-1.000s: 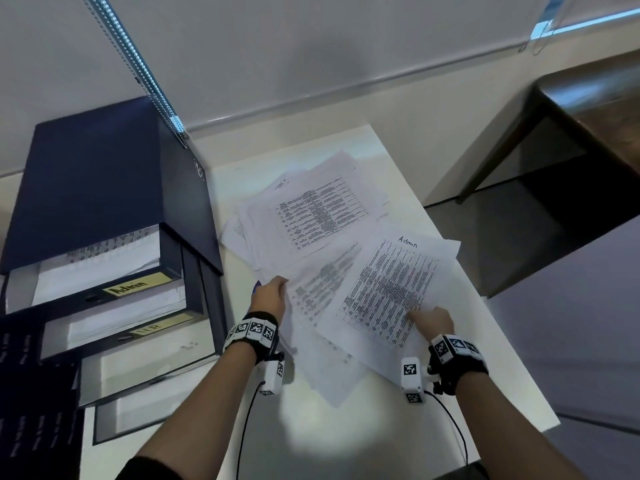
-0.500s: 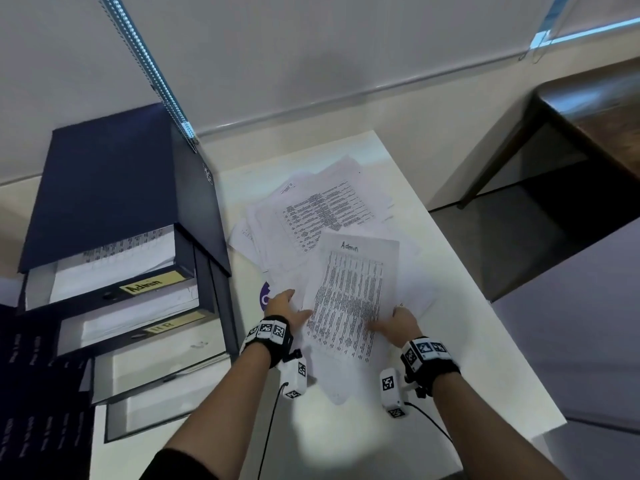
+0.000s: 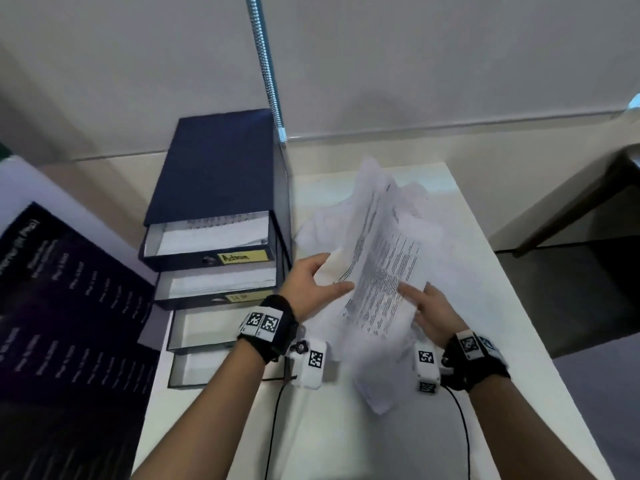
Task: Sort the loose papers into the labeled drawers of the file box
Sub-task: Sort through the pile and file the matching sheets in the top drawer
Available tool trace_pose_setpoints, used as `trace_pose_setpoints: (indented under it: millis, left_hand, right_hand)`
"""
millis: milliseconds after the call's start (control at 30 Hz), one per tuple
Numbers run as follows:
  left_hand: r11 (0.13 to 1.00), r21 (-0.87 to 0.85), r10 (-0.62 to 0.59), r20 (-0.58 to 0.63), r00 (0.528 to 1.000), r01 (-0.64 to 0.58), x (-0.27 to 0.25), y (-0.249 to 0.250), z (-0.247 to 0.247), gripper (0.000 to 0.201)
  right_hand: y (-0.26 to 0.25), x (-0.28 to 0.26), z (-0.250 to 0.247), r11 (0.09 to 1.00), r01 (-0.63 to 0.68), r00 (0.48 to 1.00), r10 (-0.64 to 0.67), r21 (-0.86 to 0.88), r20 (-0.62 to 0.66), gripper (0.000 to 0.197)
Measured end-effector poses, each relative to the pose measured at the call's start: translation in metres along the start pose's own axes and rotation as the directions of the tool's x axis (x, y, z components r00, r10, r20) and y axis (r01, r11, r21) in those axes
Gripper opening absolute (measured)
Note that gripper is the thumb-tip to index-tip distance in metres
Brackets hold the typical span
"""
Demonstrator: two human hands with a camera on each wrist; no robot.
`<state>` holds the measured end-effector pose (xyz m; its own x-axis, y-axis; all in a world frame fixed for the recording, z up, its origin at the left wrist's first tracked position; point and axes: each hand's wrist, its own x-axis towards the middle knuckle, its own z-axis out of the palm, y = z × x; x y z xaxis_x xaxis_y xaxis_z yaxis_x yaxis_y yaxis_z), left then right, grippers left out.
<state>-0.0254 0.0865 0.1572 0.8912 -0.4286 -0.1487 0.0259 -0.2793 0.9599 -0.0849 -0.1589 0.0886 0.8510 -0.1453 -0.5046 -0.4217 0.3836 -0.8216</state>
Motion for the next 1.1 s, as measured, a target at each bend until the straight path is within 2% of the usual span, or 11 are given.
trace_pose_setpoints:
  millis: [133, 267, 367, 433, 500, 600, 667, 733, 833, 967, 1100]
  left_hand:
    - [0.987, -0.119, 0.101, -0.044, 0.994, -0.106, -0.041, 0.040, -0.046, 0.046]
    - [0.960, -0.229, 0.122, -0.183, 0.976, -0.163, -0.078, 0.042, -0.093, 0.054]
    - [0.946, -0.294, 0.046, -0.290, 0.956, -0.134, -0.104, 0.018, -0.134, 0.064]
    - [0.945, -0.321, -0.063, -0.354, 0.933, -0.058, -0.125, -0.004, -0.159, 0.072]
    - [0.950, -0.313, -0.128, -0.400, 0.908, -0.004, -0.146, -0.019, -0.178, 0.073]
    - [0.972, -0.223, -0.165, -0.418, 0.893, 0.075, -0.170, -0.042, -0.195, 0.066]
    - [0.974, -0.204, -0.180, -0.400, 0.899, 0.104, -0.182, -0.055, -0.203, 0.058]
    - [0.959, -0.262, -0.208, -0.399, 0.893, 0.106, -0.189, -0.061, -0.211, 0.051]
    - [0.893, -0.444, -0.273, -0.396, 0.877, 0.077, -0.192, -0.059, -0.219, 0.044]
    - [0.857, -0.513, -0.293, -0.395, 0.871, 0.056, -0.190, -0.047, -0.226, 0.039]
    - [0.821, -0.568, -0.293, -0.342, 0.893, 0.051, -0.183, -0.032, -0.230, 0.036]
  right_hand:
    - [-0.013, -0.005, 0.053, 0.994, 0.020, 0.987, -0.037, 0.108, 0.158, 0.062]
    - [-0.027, -0.027, 0.121, 0.992, 0.034, 0.929, -0.075, 0.121, 0.362, 0.074]
    - [-0.034, -0.038, 0.159, 0.986, 0.164, 0.919, -0.144, -0.025, 0.366, 0.057]
    - [-0.033, -0.044, 0.178, 0.957, 0.258, 0.898, -0.188, -0.131, 0.397, 0.060]
    - [-0.030, -0.050, 0.193, 0.938, 0.287, 0.878, -0.177, -0.194, 0.444, 0.064]
    - [-0.016, -0.058, 0.215, 0.936, 0.271, 0.841, -0.118, -0.222, 0.528, 0.070]
    - [-0.008, -0.063, 0.228, 0.933, 0.271, 0.846, -0.114, -0.236, 0.521, 0.072]
    - [-0.003, -0.065, 0.239, 0.932, 0.270, 0.860, -0.121, -0.241, 0.496, 0.072]
    - [-0.004, -0.069, 0.251, 0.952, 0.188, 0.877, -0.053, -0.241, 0.477, 0.066]
    - [-0.023, -0.078, 0.260, 0.970, 0.049, 0.892, 0.065, -0.238, 0.447, 0.044]
    - [-0.039, -0.085, 0.262, 0.954, -0.002, 0.851, 0.159, -0.300, 0.500, 0.027]
